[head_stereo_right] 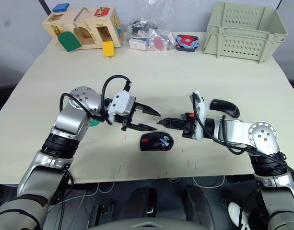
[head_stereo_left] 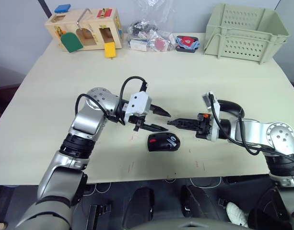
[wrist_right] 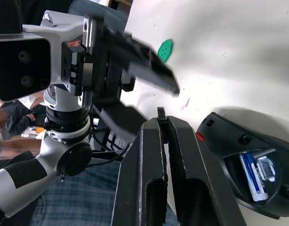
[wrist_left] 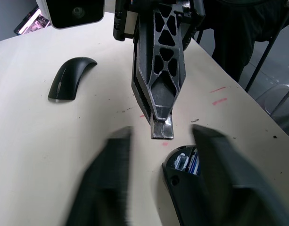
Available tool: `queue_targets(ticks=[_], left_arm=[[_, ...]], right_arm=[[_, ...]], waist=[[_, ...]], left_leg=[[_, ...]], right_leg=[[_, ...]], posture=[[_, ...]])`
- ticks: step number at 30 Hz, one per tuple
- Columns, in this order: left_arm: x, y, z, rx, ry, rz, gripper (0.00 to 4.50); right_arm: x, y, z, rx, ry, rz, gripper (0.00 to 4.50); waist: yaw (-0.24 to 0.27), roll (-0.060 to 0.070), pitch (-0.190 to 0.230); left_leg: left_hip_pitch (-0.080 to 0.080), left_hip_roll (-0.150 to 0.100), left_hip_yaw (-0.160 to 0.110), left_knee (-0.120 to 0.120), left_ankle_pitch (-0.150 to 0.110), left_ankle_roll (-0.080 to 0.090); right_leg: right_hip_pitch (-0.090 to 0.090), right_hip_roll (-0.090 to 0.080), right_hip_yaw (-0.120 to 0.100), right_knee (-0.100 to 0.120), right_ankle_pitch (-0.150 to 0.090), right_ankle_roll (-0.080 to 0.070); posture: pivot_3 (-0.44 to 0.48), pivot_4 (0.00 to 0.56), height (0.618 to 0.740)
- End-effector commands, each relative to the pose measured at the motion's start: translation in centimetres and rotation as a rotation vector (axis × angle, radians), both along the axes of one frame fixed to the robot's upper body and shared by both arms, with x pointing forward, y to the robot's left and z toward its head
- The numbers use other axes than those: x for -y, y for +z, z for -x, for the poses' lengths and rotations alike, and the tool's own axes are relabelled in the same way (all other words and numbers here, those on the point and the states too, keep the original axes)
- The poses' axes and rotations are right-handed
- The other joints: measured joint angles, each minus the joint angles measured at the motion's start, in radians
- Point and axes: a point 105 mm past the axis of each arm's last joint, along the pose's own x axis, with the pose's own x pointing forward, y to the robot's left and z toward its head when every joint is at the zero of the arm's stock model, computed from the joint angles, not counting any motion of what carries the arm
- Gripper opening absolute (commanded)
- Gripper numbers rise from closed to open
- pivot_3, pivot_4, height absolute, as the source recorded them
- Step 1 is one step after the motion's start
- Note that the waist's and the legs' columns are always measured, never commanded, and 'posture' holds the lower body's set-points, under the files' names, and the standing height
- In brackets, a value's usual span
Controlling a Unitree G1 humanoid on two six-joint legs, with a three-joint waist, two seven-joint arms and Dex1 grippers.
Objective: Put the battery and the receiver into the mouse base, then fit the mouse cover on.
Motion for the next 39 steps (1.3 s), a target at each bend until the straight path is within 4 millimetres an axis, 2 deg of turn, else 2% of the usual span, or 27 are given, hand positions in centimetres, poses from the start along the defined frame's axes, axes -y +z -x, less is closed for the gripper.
queue_targets(ticks=[1,2,3,10,15,18,22,29,39], left_arm=[[-0.4,0.6,0.3,0.019,-0.002,0.016,3.93],[-0.6,0.4,0.5,0.009,0.004,0.017,4.32],[-0.7,0.2,0.6,-0.002,0.009,0.018,4.42],[-1.6,-1.4,1.8,-0.067,0.062,0.023,4.42],[-1.6,-2.8,2.5,-0.092,0.094,0.018,4.42],[-1.4,-3.5,2.7,-0.109,0.109,0.012,4.42],[-1.1,-5.0,2.7,-0.114,0.137,-0.022,4.42],[-0.8,-6.0,1.7,-0.096,0.187,-0.044,4.42],[0.4,-7.3,1.2,-0.121,0.195,-0.038,4.42]], right_arm=[[0.4,1.6,0.5,0.064,0.005,-0.038,0.00],[0.8,1.5,0.5,0.087,-0.005,-0.023,0.00],[1.1,1.5,0.6,0.118,-0.010,-0.006,0.00],[3.5,0.2,1.8,0.440,-0.044,0.149,0.00],[6.1,-1.8,3.3,0.718,0.034,0.303,0.00],[6.7,-2.5,4.2,0.880,0.132,0.330,0.00],[7.0,-3.1,5.2,1.005,0.234,0.310,0.00],[7.3,-2.9,5.4,1.134,0.253,0.266,0.00],[8.9,-3.2,4.7,1.147,0.181,0.305,0.00]], waist=[[0.000,0.000,0.000],[0.000,0.000,0.000],[0.000,0.000,0.000],[0.005,0.000,0.000],[0.010,0.000,0.000],[0.008,0.000,0.000],[0.008,0.000,0.000],[0.015,0.000,0.000],[0.027,0.000,0.000]], left_leg=[[0.000,0.000,0.000,0.000,0.000,0.000],[0.000,0.000,0.000,0.000,0.000,0.000],[0.000,0.000,0.000,0.000,0.000,0.000],[0.000,0.000,0.000,0.000,0.000,0.000],[0.001,0.000,0.000,0.000,0.000,0.000],[0.001,0.000,0.000,0.001,0.000,0.000],[0.002,0.000,0.000,0.002,0.000,0.000],[0.003,0.000,0.001,0.003,0.000,0.000],[0.002,0.000,0.003,0.003,0.000,-0.001]], right_leg=[[0.000,0.000,0.000,0.000,0.000,0.000],[0.000,0.000,0.000,0.000,0.000,0.000],[0.000,0.000,0.000,0.000,0.000,0.000],[0.000,0.000,0.000,-0.001,0.000,0.000],[0.001,0.000,0.000,-0.001,0.000,0.000],[0.001,0.000,0.001,0.000,0.000,0.000],[0.001,0.002,0.001,0.001,0.000,0.001],[0.001,0.002,0.001,0.001,0.000,0.000],[0.002,0.002,0.000,0.002,0.000,0.000]], posture=[[0.000,0.150,0.740],[0.000,0.150,0.740],[0.000,0.150,0.740],[0.000,0.150,0.740],[0.000,0.150,0.740],[0.000,0.150,0.740],[0.000,0.150,0.740],[0.000,0.150,0.740],[0.000,0.150,0.740]])
